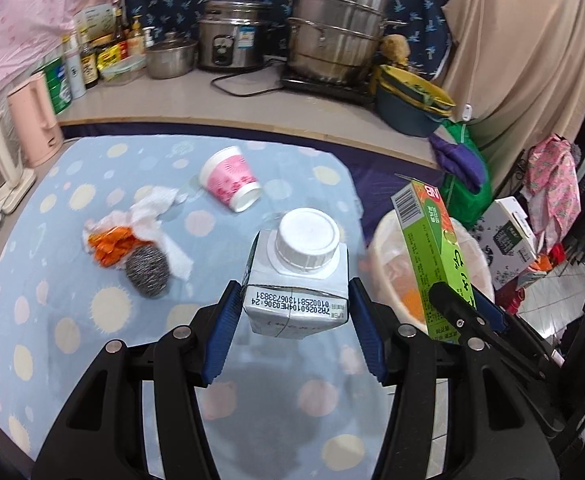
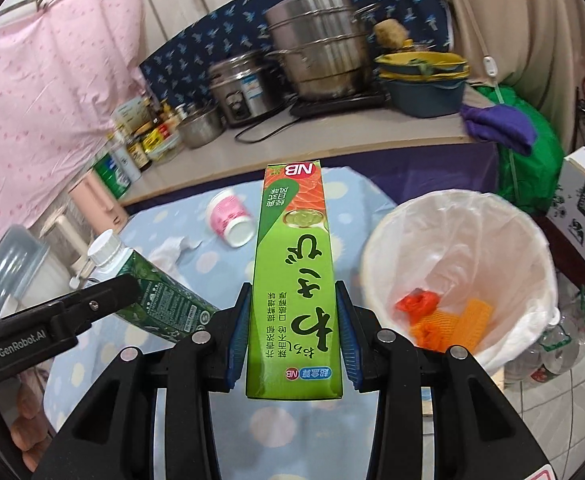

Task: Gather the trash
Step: 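Lift both cartons and carry them over the trash bin, then open both tools to drop the cartons into the bin, then move both tools back over the scrubber and pink cup on the table, then grasp the steel scrubber with the left tool while the right tool grasps the pink paper cup, then lift the scrubber and cup and carry them over the trash bin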

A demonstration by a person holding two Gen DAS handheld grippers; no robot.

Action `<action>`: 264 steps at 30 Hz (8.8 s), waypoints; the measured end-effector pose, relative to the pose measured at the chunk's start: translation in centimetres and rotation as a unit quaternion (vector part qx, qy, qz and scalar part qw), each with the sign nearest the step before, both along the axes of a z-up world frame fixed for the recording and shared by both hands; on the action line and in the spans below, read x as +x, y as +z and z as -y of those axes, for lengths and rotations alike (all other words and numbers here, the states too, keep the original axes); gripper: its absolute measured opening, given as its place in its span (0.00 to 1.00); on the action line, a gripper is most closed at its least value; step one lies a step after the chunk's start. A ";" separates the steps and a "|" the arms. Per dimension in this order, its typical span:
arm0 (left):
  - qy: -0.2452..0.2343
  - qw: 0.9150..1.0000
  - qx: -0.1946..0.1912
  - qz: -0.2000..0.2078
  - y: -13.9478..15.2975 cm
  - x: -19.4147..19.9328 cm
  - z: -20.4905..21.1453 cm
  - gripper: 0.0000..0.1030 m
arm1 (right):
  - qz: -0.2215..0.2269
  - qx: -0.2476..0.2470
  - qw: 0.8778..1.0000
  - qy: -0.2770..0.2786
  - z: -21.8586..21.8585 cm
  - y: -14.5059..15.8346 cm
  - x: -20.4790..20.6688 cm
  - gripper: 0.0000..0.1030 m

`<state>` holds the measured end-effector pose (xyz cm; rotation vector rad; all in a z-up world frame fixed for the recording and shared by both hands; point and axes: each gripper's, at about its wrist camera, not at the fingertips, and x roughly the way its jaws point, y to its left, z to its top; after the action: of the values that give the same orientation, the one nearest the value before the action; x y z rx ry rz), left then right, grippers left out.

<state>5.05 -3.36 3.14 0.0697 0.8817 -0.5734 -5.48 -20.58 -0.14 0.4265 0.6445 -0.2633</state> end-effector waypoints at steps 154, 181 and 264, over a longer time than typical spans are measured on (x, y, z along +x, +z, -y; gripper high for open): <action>0.170 0.979 0.034 -0.106 -12.1 13.3 -11.2 0.84 | -0.161 -0.046 0.982 0.086 -9.4 -6.1 16.7 0.48; 0.135 0.981 -0.002 -0.139 -13.4 15.7 -10.2 0.52 | -0.141 -0.066 0.982 0.111 -6.9 -8.1 29.7 0.72; -0.055 0.997 0.036 -0.045 -3.2 -2.6 3.7 0.50 | -0.053 0.033 0.996 -0.060 4.5 -5.1 -2.0 0.61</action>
<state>2.46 -7.10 -0.08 0.1595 0.9904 -0.6518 -7.51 -25.08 -5.20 0.5171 0.7340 -0.3814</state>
